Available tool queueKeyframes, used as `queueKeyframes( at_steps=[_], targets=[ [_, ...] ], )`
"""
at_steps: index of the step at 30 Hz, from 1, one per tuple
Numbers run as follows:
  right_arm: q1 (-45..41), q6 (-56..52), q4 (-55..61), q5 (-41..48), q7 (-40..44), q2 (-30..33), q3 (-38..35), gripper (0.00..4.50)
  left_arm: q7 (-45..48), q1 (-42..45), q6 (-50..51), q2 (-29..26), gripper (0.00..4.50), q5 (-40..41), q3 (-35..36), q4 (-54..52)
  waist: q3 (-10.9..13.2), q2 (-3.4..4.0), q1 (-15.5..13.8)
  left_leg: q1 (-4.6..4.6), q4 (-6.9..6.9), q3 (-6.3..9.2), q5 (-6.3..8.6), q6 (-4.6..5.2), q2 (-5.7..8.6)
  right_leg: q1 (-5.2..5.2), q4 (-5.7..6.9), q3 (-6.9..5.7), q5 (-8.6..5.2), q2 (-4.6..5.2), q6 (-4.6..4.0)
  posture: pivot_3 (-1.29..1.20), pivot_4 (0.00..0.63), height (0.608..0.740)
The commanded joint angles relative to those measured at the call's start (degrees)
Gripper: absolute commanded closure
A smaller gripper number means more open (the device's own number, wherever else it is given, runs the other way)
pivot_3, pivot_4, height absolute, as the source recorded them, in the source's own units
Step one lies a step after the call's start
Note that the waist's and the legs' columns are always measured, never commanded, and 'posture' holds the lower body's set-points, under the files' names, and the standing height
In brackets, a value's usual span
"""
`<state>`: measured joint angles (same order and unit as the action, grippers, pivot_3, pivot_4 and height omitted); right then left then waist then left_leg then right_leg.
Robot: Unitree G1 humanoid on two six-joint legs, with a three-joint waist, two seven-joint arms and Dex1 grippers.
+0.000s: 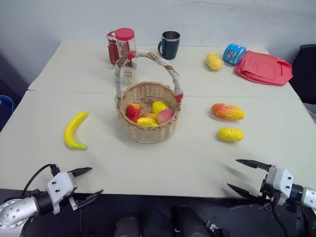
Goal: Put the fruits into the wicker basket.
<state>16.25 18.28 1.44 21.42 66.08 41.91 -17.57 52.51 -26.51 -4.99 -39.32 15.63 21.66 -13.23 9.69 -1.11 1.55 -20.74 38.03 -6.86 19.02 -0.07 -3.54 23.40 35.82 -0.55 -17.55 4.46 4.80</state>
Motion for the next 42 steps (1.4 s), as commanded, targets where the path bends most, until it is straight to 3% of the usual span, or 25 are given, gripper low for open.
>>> queueKeyframes(
  at_steps=[1,10,15,22,25,29,37,42],
  targets=[
    [-0.8,-1.5,1.2,1.2,-0.5,-0.3,0.8,0.03,-0.1,-1.4,2.3,-2.2,0.0,-1.0,0.8,-2.3,0.0,-0.01,0.0,0.0,0.0,0.0,0.0,0.0,0.0,0.0,0.0,0.0,0.0,0.0,0.0,0.0,0.15,0.74],
    [-1.0,-2.9,1.4,2.3,-2.4,-2.5,1.6,0.03,0.1,2.6,8.2,-1.0,0.0,5.3,-1.0,-4.6,0.0,0.04,0.0,0.11,-0.05,-0.03,0.01,-0.03,-0.03,-0.06,0.04,0.0,-0.03,-0.03,-0.05,0.0,0.15,0.74],
    [-3.3,-9.2,-0.6,9.0,-5.4,-3.1,-3.9,0.03,-0.4,9.7,18.2,-1.1,0.0,11.4,-5.8,-11.4,0.0,0.04,0.0,0.16,-0.03,-0.01,0.0,-0.01,0.01,-0.17,0.05,-0.01,-0.01,-0.01,-0.03,0.0,0.15,0.74],
    [-8.7,-12.5,-2.8,11.1,5.3,5.4,-4.1,0.03,-1.0,17.2,28.3,-3.1,0.0,17.6,-11.2,-20.4,0.1,0.22,0.2,0.33,-0.05,-0.11,-0.01,-0.09,-0.06,-0.23,0.1,0.13,-0.01,-0.18,-0.01,0.0,0.15,0.74],
    [-12.5,-12.9,-1.4,11.7,7.2,5.1,-2.2,0.03,-2.5,18.2,28.2,-2.0,0.0,17.6,-10.8,-21.0,0.1,0.28,0.2,0.46,-0.05,-0.12,0.01,-0.14,-0.14,-0.37,0.08,0.15,-0.01,-0.35,-0.01,0.0,0.15,0.74],
    [-19.3,-14.6,6.9,13.5,4.3,-0.6,3.9,0.03,-6.4,15.7,27.1,0.9,0.0,18.7,-3.2,-19.6,0.2,0.27,0.4,0.51,-0.03,-0.19,0.01,-0.26,-0.25,-0.37,0.09,0.27,0.0,-0.54,0.0,0.0,0.15,0.74],
    [-25.3,-17.9,20.4,15.7,-4.5,-11.8,12.2,0.03,-16.5,2.1,31.7,5.9,0.0,23.7,28.3,-5.2,0.3,0.15,0.3,0.33,-0.01,-0.22,0.07,-0.44,-0.51,-0.03,0.16,0.33,-0.09,-0.76,-0.15,0.0,0.15,0.74],
    [-28.6,-21.8,23.9,17.2,-8.9,-13.6,13.6,0.03,-18.3,-6.3,35.9,4.8,0.0,21.5,35.7,3.9,0.2,-0.11,0.2,0.32,0.01,-0.21,0.14,-0.31,-0.32,0.0,0.16,0.2,-0.13,-0.42,-0.23,0.0,0.15,0.74]
  ],
)
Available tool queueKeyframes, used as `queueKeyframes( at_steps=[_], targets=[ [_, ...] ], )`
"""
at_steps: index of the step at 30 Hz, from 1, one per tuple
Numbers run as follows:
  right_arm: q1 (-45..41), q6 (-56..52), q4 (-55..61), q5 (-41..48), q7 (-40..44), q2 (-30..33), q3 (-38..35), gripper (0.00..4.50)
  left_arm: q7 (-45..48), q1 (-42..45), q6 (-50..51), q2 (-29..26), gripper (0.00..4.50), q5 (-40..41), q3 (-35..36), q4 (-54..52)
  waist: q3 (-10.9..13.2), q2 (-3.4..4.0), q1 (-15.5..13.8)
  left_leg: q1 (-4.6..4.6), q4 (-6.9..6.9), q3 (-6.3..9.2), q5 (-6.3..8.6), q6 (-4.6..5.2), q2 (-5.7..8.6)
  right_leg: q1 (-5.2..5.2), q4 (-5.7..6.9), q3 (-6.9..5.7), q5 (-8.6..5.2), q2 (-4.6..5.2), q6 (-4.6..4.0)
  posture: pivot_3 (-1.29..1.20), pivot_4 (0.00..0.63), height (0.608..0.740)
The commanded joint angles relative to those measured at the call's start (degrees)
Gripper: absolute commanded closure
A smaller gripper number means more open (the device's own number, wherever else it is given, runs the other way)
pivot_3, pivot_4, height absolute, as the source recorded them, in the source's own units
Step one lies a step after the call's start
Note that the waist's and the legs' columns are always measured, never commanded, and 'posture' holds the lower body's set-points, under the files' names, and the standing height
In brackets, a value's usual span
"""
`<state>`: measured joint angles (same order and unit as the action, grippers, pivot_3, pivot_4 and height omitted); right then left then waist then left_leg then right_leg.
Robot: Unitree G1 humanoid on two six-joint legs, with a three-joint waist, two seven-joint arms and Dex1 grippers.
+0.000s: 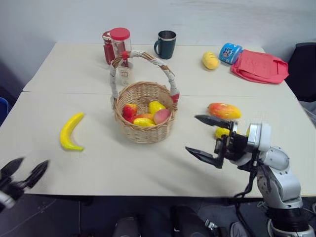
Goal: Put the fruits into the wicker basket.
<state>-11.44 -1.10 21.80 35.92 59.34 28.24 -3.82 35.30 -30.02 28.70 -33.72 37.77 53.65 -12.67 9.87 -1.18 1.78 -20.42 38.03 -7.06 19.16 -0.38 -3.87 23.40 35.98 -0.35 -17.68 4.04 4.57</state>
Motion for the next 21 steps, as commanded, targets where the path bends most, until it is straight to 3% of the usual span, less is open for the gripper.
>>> queueKeyframes(
  at_steps=[1,7,11,14,20,21],
  targets=[
    [-1.1,-3.1,4.3,3.4,-2.1,0.2,-0.1,0.03,-1.3,-3.7,3.9,-1.3,0.0,0.0,4.5,3.8,-0.1,-0.12,-0.2,0.0,0.0,0.03,0.01,0.02,0.05,0.0,0.0,-0.04,-0.02,0.09,-0.03,0.0,0.15,0.74],
    [-1.1,-4.3,5.7,3.3,-1.7,1.0,0.1,0.03,-7.6,2.6,19.1,-7.6,0.0,6.2,3.6,0.0,-0.3,-0.47,-0.4,-0.09,-0.03,0.59,0.15,-0.25,0.17,-0.01,-0.01,-0.57,-0.49,0.54,-0.89,0.0,0.15,0.74],
    [-0.7,-4.4,5.1,2.6,-0.7,1.7,0.7,0.03,-14.0,19.8,32.3,-15.2,0.0,10.8,-4.0,0.7,-0.3,-0.53,-0.4,-0.08,-0.05,0.81,0.05,-0.37,0.18,-0.32,0.04,-0.76,-0.5,0.6,-0.9,0.0,0.15,0.74],
    [-0.6,-4.4,4.3,1.9,-0.6,1.8,1.0,0.03,-18.8,33.1,39.8,-18.3,0.0,8.5,-12.1,6.6,-0.3,-0.5,0.0,-0.05,-0.08,0.86,0.0,-0.4,0.2,-0.4,0.12,-0.85,-0.23,0.59,-0.43,0.0,0.15,0.74],
    [0.2,-3.9,4.9,0.4,-1.0,0.9,2.0,0.03,-19.9,46.2,41.8,-20.4,0.0,0.9,-26.9,16.2,-0.3,-0.51,1.2,-0.1,-0.64,0.07,-0.36,-0.63,0.11,0.33,0.38,-1.1,-0.23,0.39,-0.39,0.0,0.15,0.74],
    [0.3,-3.9,5.2,0.2,-1.3,0.8,2.0,0.0,-19.7,47.5,41.4,-20.5,0.44,-0.4,-28.5,17.6,-0.3,-0.51,1.2,-0.1,-0.64,0.08,-0.36,-0.67,0.11,0.38,0.38,-1.26,-0.25,0.35,-0.39,0.0,0.15,0.74]
  ],
)
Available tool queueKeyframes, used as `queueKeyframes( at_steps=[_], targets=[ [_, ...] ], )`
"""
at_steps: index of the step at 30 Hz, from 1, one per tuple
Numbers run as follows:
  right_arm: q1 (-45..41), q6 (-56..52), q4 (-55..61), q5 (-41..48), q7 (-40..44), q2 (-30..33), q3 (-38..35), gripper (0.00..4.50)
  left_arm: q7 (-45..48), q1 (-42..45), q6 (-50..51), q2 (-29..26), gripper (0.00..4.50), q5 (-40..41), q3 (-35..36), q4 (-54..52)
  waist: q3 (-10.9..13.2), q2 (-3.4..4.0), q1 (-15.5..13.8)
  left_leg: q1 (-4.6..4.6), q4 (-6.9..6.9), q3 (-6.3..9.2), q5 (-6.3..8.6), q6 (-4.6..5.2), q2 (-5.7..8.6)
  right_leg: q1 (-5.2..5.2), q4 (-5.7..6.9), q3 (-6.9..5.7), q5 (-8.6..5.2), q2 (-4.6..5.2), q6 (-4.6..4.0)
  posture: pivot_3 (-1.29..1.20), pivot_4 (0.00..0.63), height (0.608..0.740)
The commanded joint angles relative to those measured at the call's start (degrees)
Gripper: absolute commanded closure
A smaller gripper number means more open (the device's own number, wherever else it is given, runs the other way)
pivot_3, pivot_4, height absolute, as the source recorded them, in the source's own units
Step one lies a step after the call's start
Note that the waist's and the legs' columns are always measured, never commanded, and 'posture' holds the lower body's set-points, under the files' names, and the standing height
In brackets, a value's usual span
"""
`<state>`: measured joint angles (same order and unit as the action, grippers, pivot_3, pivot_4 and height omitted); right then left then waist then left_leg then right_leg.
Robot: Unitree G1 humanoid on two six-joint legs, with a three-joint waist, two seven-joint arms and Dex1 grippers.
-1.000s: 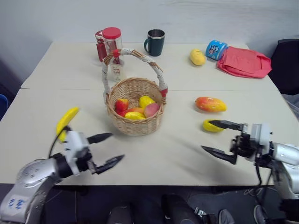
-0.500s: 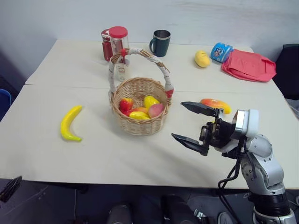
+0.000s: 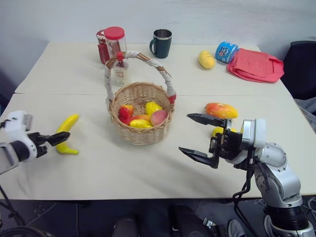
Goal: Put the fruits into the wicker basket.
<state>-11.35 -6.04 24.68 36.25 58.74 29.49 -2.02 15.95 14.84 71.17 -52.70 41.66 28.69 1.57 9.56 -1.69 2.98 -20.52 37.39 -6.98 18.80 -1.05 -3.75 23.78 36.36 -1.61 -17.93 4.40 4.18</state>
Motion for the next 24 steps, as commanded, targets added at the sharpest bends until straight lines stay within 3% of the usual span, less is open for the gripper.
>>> queueKeyframes(
  at_steps=[1,4,8,11,14,19,24],
  targets=[
    [0.4,1.0,2.5,-0.3,-1.1,-0.6,0.0,0.0,0.2,3.8,-1.6,-1.7,0.61,-5.7,-5.9,4.5,0.0,0.0,0.0,-0.02,0.0,-0.05,0.01,-0.02,0.0,0.07,0.01,-0.14,-0.02,0.0,0.0,0.0,0.15,0.74],
    [1.0,1.5,2.7,-0.9,-2.2,-0.6,-0.6,0.0,3.5,5.4,-2.0,-1.9,1.64,-7.5,-10.2,5.8,0.0,0.01,-0.4,-0.02,0.13,-0.11,0.02,-0.03,-0.04,0.1,0.11,-0.57,-0.03,0.08,-0.02,0.0,0.15,0.74],
    [1.1,2.0,2.0,-1.2,-2.5,-0.5,-1.0,0.0,7.8,4.1,-5.6,-3.3,2.95,-9.2,-10.1,5.9,0.0,0.03,-0.7,0.01,0.51,-0.15,0.08,0.06,-0.02,0.08,0.19,-0.73,-0.03,0.18,-0.04,0.0,0.15,0.74],
    [1.6,2.8,1.4,-1.5,-2.0,0.1,-1.6,0.0,14.5,-1.0,-16.2,-5.9,3.7,-11.4,-7.3,1.5,0.0,0.02,-0.8,0.08,0.56,-0.12,0.11,0.03,-0.03,0.06,0.36,-0.67,-0.03,0.24,-0.03,0.0,0.15,0.74],
    [1.9,3.2,1.4,-1.5,-1.3,0.7,-2.1,0.0,24.9,-6.7,-30.1,-9.9,3.71,-13.4,-3.5,-6.8,0.1,-0.06,-1.1,0.05,0.55,0.05,0.16,-0.1,-0.13,0.09,0.47,-0.48,-0.13,0.27,-0.22,0.0,0.15,0.74],
    [1.8,2.8,1.1,-1.7,-1.0,2.4,-2.8,0.0,37.6,-2.3,-35.6,-13.1,3.71,-7.0,-5.0,-19.7,0.2,0.2,-2.1,-0.02,0.54,0.34,0.15,-0.15,-0.08,0.0,0.49,-0.7,-0.26,0.38,-0.44,0.0,0.15,0.74],
    [1.5,3.1,0.8,-2.2,-1.4,3.1,-3.3,0.0,32.5,14.2,-24.3,-8.2,3.71,-3.9,-17.3,-20.2,0.3,0.4,-2.5,0.13,0.57,0.19,0.16,0.05,0.04,-0.16,0.49,-0.55,-0.19,0.26,-0.31,0.0,0.15,0.74]
  ],
)
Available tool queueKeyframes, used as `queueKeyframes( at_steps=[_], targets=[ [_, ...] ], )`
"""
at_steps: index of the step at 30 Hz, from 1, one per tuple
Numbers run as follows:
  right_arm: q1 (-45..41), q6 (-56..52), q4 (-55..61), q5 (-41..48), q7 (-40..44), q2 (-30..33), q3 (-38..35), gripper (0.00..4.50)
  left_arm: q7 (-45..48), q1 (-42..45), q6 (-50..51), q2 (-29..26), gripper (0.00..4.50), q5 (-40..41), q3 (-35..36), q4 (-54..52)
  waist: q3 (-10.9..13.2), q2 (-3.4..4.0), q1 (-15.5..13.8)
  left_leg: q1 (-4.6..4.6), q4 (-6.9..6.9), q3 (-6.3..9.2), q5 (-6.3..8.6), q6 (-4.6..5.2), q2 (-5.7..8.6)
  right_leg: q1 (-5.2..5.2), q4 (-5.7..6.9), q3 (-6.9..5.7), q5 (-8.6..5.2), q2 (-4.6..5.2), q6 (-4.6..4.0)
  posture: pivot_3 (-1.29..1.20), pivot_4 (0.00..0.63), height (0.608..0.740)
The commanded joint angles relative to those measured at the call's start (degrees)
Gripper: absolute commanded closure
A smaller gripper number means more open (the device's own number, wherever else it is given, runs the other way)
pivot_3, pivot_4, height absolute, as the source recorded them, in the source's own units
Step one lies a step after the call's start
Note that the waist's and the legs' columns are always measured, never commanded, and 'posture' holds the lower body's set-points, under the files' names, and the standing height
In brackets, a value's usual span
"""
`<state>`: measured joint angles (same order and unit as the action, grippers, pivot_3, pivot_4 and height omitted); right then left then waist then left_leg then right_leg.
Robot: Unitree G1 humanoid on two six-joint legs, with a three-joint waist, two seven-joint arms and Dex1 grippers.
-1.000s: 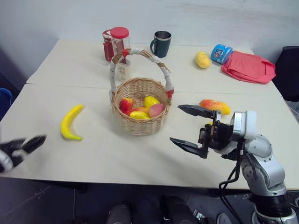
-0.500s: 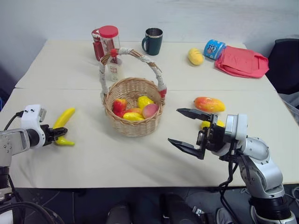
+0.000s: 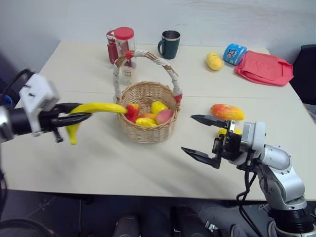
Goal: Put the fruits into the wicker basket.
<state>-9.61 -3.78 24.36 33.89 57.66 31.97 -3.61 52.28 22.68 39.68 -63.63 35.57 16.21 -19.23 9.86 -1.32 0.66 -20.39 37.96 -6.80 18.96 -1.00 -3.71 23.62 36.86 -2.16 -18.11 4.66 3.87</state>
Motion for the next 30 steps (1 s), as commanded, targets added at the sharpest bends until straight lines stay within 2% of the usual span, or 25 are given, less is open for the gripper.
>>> queueKeyframes(
  at_steps=[1,3,6,8,11,16,17,22,24,26,28,30],
  targets=[
    [-0.6,0.4,1.6,0.4,-1.2,0.4,-1.8,0.0,-6.9,10.8,10.4,5.7,3.71,1.4,-7.7,1.6,0.0,0.03,-0.4,-0.01,0.07,0.0,0.06,0.14,0.02,0.0,0.01,0.0,0.04,-0.16,0.07,0.0,0.15,0.74],
    [-1.6,-1.2,3.6,1.6,-4.2,-0.6,-2.1,0.0,-12.9,17.9,16.1,12.2,3.71,-0.9,-13.2,4.0,0.1,0.01,-0.5,-0.01,0.19,0.0,0.04,0.1,0.11,-0.01,0.08,0.0,0.07,-0.37,0.12,0.0,0.15,0.74],
    [-2.0,-2.2,5.5,1.4,-6.2,-1.0,-1.9,0.0,-17.9,22.2,20.5,17.2,3.71,-4.4,-16.9,7.0,0.1,-0.01,-0.3,-0.04,0.26,-0.02,-0.07,-0.08,0.12,0.02,0.09,0.13,0.12,-0.67,0.22,0.0,0.15,0.74],
    [-1.7,-2.6,6.3,1.2,-7.3,-1.1,-2.0,0.0,-21.6,24.2,21.9,20.9,3.0,-5.4,-16.4,9.0,0.1,-0.04,0.0,-0.03,0.25,-0.11,-0.11,-0.16,0.04,0.08,0.06,0.36,0.12,-0.83,0.22,0.0,0.15,0.74],
    [-0.7,-2.8,7.0,0.8,-8.3,-0.9,-2.2,0.0,-23.2,25.7,21.9,24.1,2.19,-6.4,-16.4,10.3,0.1,-0.1,0.0,-0.11,0.23,-0.09,-0.1,-0.21,-0.05,0.19,0.03,0.48,0.12,-1.01,0.21,0.0,0.15,0.74],
    [2.3,-1.1,6.5,0.1,-8.2,-0.6,-3.5,0.0,-22.4,25.1,18.2,25.2,0.57,-7.3,-14.7,9.9,0.1,-0.11,-0.1,-0.13,0.22,-0.15,-0.09,-0.23,-0.04,0.24,0.0,0.61,0.12,-1.02,0.21,0.0,0.15,0.74],
    [4.1,-0.3,5.7,0.4,-7.8,-0.5,-4.9,0.0,-20.9,24.5,17.1,23.7,0.25,-7.2,-13.8,9.1,0.1,-0.11,-0.3,-0.13,0.24,-0.16,-0.09,-0.22,-0.03,0.24,-0.02,0.62,0.12,-1.02,0.21,0.0,0.15,0.74],
    [14.8,2.2,2.6,2.5,-3.5,1.5,-14.0,0.0,-8.2,18.2,9.2,15.5,0.25,-3.9,-9.1,3.5,0.2,-0.09,-0.4,-0.01,0.2,-0.28,-0.09,-0.23,-0.04,0.24,0.03,0.79,0.11,-1.08,0.21,0.0,0.15,0.74],
    [22.0,6.5,-2.6,1.3,1.6,3.0,-20.0,0.0,4.2,10.6,-6.1,12.7,0.25,-4.6,-5.9,2.5,0.2,-0.06,-0.5,0.0,0.11,-0.28,-0.07,-0.25,-0.05,0.22,-0.05,0.77,0.09,-1.08,0.17,0.0,0.15,0.74],
    [25.9,10.0,-7.1,0.5,4.7,3.6,-23.3,0.0,12.2,5.1,-16.1,12.1,0.25,-4.8,-3.5,3.8,0.2,-0.04,-0.6,0.05,0.09,-0.34,-0.03,-0.21,-0.03,0.17,-0.13,0.76,0.07,-1.06,0.13,0.0,0.15,0.74],
    [29.2,14.4,-13.8,-1.3,7.1,3.7,-26.4,0.0,17.5,-1.1,-25.4,11.3,0.12,-7.4,-2.0,8.7,0.2,-0.04,-0.5,0.16,0.15,-0.38,0.0,-0.14,-0.02,0.0,-0.21,0.76,0.07,-1.06,0.13,0.0,0.15,0.74],
    [31.6,19.5,-21.8,-3.4,8.7,3.8,-29.3,0.0,20.5,-6.5,-28.8,10.9,0.12,-7.8,-0.3,11.8,0.2,0.0,-0.4,0.31,0.15,-0.43,0.14,0.12,0.0,-0.13,-0.28,0.82,0.13,-1.06,0.22,0.0,0.15,0.74]
  ],
)
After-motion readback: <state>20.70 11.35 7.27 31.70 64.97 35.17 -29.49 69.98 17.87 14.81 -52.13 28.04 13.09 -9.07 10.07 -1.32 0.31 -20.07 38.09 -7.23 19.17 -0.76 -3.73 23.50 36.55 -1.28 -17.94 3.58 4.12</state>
